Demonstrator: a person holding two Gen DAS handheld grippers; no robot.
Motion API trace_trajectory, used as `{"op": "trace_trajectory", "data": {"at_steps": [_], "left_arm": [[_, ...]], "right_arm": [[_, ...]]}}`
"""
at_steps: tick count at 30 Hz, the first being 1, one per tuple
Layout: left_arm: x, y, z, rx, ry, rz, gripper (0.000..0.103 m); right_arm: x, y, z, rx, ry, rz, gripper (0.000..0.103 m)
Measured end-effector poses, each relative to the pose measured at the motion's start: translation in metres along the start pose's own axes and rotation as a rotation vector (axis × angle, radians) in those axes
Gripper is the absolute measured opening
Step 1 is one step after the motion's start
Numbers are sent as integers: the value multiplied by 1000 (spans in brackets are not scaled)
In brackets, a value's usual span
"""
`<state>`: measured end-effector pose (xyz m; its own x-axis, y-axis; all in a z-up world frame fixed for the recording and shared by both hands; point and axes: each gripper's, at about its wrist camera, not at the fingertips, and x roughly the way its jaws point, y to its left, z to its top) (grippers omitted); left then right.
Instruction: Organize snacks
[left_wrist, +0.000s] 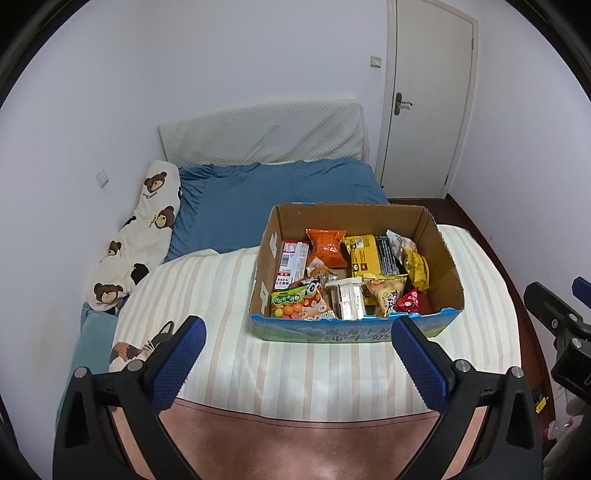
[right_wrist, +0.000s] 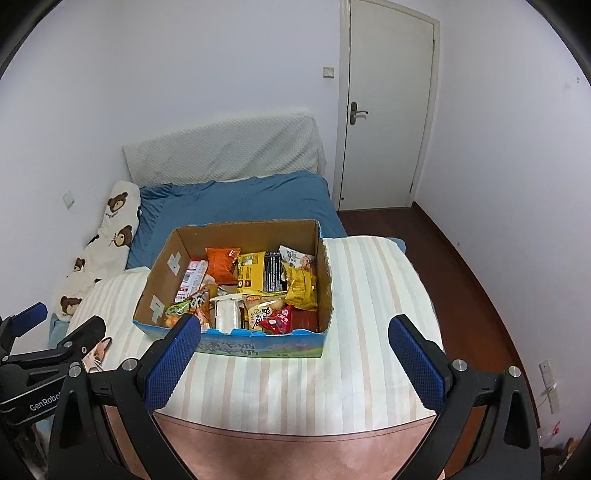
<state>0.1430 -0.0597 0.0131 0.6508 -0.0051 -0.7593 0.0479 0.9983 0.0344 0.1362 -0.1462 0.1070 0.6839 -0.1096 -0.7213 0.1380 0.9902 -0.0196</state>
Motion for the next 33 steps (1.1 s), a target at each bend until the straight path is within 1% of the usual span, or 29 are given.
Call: {"op": "trace_trajectory", "data": {"at_steps": [10, 25, 33], "left_arm": [[4, -2, 4, -1, 0, -5, 103], [5, 2, 6, -13, 1, -9, 103], [2, -1, 7, -13, -9, -12, 103]], "right_arm": [[15, 1, -5, 4, 31, -13, 103], [13, 0, -6, 8, 32, -20, 103], [13, 1, -4, 14, 35, -11, 103]]}}
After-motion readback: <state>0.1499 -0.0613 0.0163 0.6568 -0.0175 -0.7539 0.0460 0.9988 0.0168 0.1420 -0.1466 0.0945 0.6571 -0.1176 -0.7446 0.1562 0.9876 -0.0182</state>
